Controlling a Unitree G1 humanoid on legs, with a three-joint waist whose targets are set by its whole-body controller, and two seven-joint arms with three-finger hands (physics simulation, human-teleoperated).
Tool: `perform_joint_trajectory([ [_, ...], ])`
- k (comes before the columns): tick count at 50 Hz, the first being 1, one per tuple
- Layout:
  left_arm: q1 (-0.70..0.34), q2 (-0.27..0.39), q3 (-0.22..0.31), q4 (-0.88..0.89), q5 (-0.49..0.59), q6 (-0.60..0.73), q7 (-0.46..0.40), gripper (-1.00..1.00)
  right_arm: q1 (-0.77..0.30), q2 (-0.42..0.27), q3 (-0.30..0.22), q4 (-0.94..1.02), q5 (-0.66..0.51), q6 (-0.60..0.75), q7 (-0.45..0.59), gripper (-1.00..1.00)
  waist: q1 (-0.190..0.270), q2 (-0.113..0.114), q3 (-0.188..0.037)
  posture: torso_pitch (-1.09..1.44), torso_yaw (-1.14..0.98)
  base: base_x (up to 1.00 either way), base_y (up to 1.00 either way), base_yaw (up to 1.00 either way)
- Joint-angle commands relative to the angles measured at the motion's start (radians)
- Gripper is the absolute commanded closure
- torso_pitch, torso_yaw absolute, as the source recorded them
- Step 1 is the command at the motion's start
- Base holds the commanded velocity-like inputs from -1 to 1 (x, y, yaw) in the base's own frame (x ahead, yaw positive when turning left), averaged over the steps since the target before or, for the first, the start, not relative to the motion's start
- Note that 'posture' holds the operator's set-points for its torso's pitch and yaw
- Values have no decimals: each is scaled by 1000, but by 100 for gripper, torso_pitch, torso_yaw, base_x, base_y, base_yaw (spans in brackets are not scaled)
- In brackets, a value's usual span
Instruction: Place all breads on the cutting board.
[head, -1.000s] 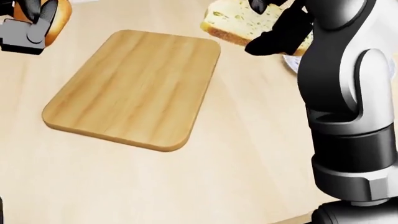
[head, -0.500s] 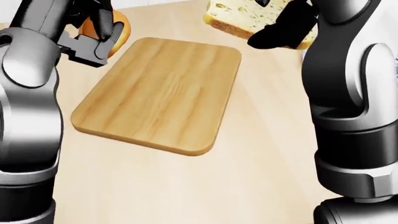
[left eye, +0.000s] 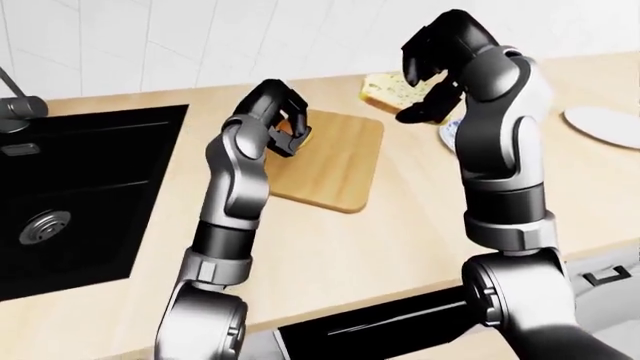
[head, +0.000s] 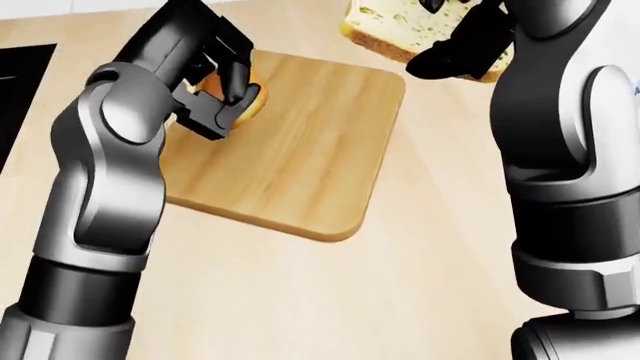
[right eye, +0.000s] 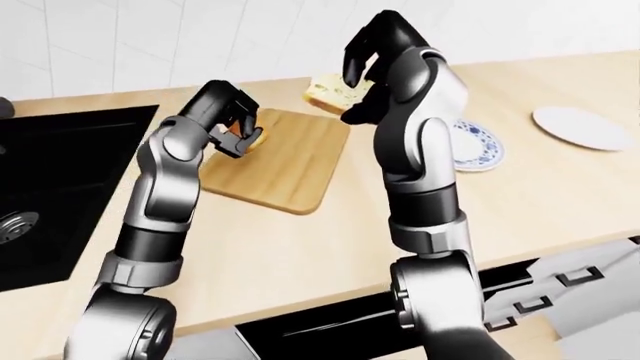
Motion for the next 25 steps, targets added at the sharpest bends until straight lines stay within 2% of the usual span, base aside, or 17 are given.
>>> perform_joint_trajectory([
  [1,-20,-10,6,-38,13,-28,16,100,-38,-11,-8,-32,-5,-16,-17,100,-2,-4,-26,0,0,0,0,0],
  [3,-14,-14,4,-31,21,-35,19,98,-33,-10,-8,-33,-3,-18,-19,100,-2,-5,-26,0,0,0,0,0],
  [4,-13,-14,4,-27,23,-40,22,82,-31,-10,-7,-34,-2,-18,-18,100,-2,-6,-25,0,0,0,0,0],
  [15,8,-21,3,-16,61,-55,22,4,-21,-8,-6,-33,2,-24,-23,100,-6,-12,-25,0,0,0,0,0],
  [20,5,-15,10,-8,62,-61,23,-1,-21,-7,-5,-30,2,-25,-24,100,-8,-13,-25,0,0,0,0,0],
  [23,6,-11,12,-7,61,-64,24,-12,-23,-7,-6,-27,3,-26,-25,100,-10,-12,-27,0,0,0,0,0],
  [25,12,-11,11,-31,65,-53,9,-35,-26,-7,-4,-30,0,-22,-21,100,-11,-11,-27,0,0,0,0,0],
])
